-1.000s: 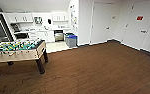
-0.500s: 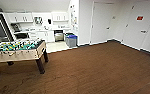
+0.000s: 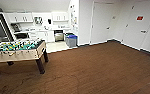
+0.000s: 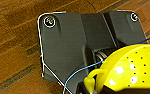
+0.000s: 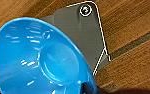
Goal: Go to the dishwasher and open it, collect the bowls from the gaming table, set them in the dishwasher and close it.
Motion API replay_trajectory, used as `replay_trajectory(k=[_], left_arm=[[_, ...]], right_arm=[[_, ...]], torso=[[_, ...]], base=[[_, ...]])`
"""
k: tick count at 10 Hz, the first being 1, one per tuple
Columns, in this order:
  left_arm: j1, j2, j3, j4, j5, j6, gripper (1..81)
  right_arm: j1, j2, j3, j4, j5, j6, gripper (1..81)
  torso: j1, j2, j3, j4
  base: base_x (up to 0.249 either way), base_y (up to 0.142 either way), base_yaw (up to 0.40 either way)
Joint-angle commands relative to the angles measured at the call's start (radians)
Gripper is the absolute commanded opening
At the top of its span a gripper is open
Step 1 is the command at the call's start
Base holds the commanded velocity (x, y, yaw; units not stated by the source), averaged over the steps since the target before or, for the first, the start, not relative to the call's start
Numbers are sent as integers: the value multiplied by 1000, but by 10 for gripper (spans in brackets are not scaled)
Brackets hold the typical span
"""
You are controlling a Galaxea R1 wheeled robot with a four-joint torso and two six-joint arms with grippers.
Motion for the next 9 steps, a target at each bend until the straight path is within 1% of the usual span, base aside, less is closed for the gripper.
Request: replay_trajectory(k=[1, 9], left_arm=[[-35, -17, 2, 3, 40, 6, 10], [-30, -18, 2, 8, 37, 6, 10]], right_arm=[[30, -12, -2, -8, -44, -5, 10], [28, -10, -2, -10, -44, -5, 10]], torso=[[0, 0, 0, 0], [1, -1, 0, 0]], base=[[64, 0, 0], [131, 0, 0]])
